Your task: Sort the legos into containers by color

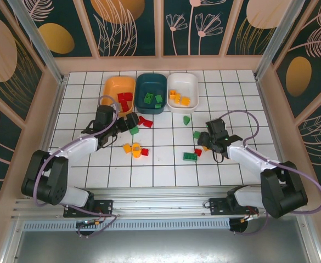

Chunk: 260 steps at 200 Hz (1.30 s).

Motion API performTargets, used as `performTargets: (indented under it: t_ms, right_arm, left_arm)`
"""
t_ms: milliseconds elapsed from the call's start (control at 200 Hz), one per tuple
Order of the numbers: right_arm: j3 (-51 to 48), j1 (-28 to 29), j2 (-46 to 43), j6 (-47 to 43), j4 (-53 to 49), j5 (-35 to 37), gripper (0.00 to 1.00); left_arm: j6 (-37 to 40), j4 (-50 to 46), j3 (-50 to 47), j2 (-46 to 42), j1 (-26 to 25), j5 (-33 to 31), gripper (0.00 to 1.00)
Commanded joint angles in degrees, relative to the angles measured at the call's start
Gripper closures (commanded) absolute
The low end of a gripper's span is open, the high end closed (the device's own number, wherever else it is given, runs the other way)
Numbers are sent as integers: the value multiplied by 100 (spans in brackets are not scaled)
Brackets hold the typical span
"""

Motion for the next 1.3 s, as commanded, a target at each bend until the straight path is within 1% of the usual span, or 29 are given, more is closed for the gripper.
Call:
performTargets:
  t_ms: [0, 110, 250, 410, 510, 641, 731, 891, 936, 1006, 1056, 1171, 1296]
  right_arm:
    - [-65, 64, 102, 109, -140, -19, 31]
    - [-22, 103, 284, 35, -192, 110, 31]
    - [-63, 133, 378, -20, -183, 220, 32]
    - [74, 115, 616, -86, -172, 574, 32]
    - [229, -62, 833, -134, -149, 572, 34]
    - [280, -305, 808, -182, -43, 554, 35]
    - [231, -469, 783, -234, 100, 308, 41]
    - [218, -475, 820, -275, 194, 46, 53]
    - [209, -468, 811, -266, 218, -15, 59]
    - [182, -455, 778, -241, 230, -65, 65]
    - [178, -441, 741, -240, 222, -67, 71]
    - [294, -377, 528, -244, 146, 61, 76]
    - [820, -301, 406, -355, 87, 230, 76]
  left_arm:
    - [20, 246, 92, -25, -1, 241, 10]
    - [86, 160, 291, 155, -2, 381, 10]
    - [1, 277, 261, 198, -4, 481, 10]
    - [40, 226, 322, 247, -3, 540, 10]
    - [80, 148, 368, 247, -3, 543, 10]
    - [124, 56, 369, 194, -2, 512, 9]
    - [121, 30, 350, 190, -2, 499, 9]
    - [103, 19, 340, 210, -2, 503, 9]
    - [112, 29, 340, 196, -5, 499, 9]
    - [116, 19, 363, 190, -6, 498, 8]
    - [120, 5, 379, 194, -4, 501, 8]
    - [122, -29, 410, 183, -9, 486, 8]
    - [142, -141, 422, 85, -4, 310, 8]
